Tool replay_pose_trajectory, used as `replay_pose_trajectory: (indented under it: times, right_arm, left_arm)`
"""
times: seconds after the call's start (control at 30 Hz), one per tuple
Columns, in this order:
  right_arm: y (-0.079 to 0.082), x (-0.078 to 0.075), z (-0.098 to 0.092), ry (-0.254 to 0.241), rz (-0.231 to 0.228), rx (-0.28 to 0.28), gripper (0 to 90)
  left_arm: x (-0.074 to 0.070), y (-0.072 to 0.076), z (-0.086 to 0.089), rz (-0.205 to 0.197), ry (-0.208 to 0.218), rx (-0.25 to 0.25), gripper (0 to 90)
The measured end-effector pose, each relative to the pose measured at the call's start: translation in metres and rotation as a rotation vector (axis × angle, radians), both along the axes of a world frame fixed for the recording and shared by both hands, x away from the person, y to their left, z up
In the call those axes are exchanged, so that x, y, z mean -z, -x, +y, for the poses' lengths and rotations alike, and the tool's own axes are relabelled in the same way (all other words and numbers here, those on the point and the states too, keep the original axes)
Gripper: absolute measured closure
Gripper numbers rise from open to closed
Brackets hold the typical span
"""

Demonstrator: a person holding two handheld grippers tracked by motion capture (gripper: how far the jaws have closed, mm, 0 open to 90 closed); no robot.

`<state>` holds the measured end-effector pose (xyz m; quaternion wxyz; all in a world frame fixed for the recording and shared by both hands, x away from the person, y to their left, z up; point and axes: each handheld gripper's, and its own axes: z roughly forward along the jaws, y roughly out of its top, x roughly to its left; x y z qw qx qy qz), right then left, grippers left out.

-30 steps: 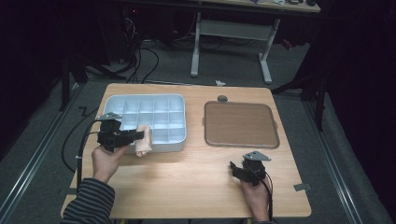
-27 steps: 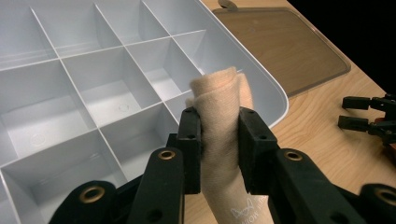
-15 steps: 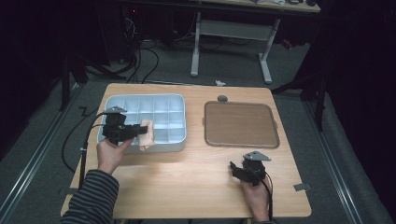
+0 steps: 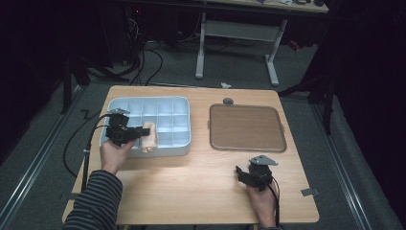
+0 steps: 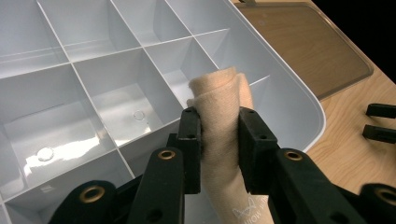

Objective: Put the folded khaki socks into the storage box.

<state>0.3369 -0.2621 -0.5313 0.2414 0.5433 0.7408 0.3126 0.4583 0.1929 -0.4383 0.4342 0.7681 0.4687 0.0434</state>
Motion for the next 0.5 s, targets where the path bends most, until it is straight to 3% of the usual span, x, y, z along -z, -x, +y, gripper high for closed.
replay_pose_trajectory:
  times: [0.5]
  right_arm:
    - [0.0, 0.0, 0.0, 0.0, 0.001, 0.001, 35.2]
  left_arm:
    - [0.019, -0.012, 0.004, 0.049, -0.031, -0.011, 72.9]
